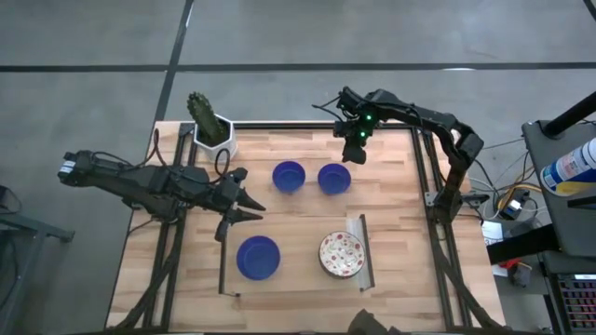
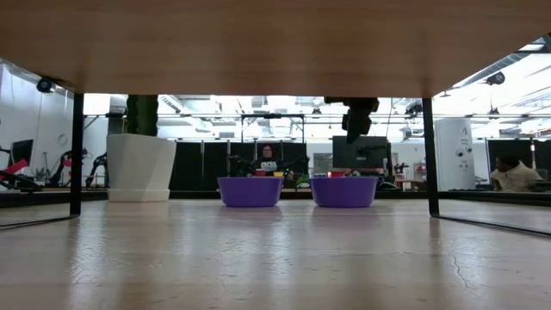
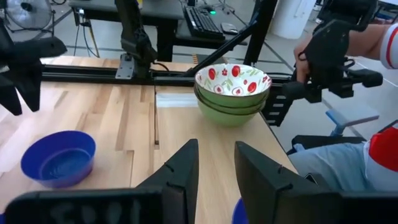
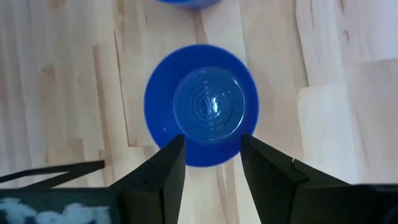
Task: Pick & Place Mini bowls
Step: Stack the right blue bowl on the blue bowl on the shelf
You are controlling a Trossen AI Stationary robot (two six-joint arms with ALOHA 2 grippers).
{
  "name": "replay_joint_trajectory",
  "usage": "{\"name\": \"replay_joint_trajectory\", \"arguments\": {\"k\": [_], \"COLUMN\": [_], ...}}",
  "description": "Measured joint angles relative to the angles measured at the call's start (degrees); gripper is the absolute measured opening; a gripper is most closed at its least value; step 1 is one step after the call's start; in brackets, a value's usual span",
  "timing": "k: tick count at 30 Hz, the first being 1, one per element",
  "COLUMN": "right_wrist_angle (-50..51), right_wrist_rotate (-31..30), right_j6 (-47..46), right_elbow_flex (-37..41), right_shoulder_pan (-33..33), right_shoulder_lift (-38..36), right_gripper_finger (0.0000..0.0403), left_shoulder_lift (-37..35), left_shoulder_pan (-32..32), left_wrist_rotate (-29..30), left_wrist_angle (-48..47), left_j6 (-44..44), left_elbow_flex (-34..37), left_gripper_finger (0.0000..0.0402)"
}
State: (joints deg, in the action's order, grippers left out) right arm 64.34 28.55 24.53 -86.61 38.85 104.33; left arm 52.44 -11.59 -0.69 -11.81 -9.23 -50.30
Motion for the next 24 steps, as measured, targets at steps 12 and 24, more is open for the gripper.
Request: {"name": "replay_joint_trajectory", "arguments": {"k": [12, 24], "right_wrist_angle": [-10.97, -17.61], "right_wrist_rotate": [-0.19, -3.18], "right_j6": [-2.96, -8.06], "right_elbow_flex": [9.23, 15.68], "right_shoulder_pan": [0.24, 0.15], "right_shoulder_lift": [-0.04, -0.04], "right_gripper_finger": [0.0150, 0.0150], "left_shoulder_lift": [-0.01, 0.01], "left_shoulder_pan": [-0.14, -0.14], "left_wrist_rotate": [-0.11, -0.20], "left_wrist_angle": [-0.17, -0.22], "left_j6": [0.04, 0.34], "left_elbow_flex": [0.00, 0.00], "left_gripper_finger": [0.0097, 0.0097]}}
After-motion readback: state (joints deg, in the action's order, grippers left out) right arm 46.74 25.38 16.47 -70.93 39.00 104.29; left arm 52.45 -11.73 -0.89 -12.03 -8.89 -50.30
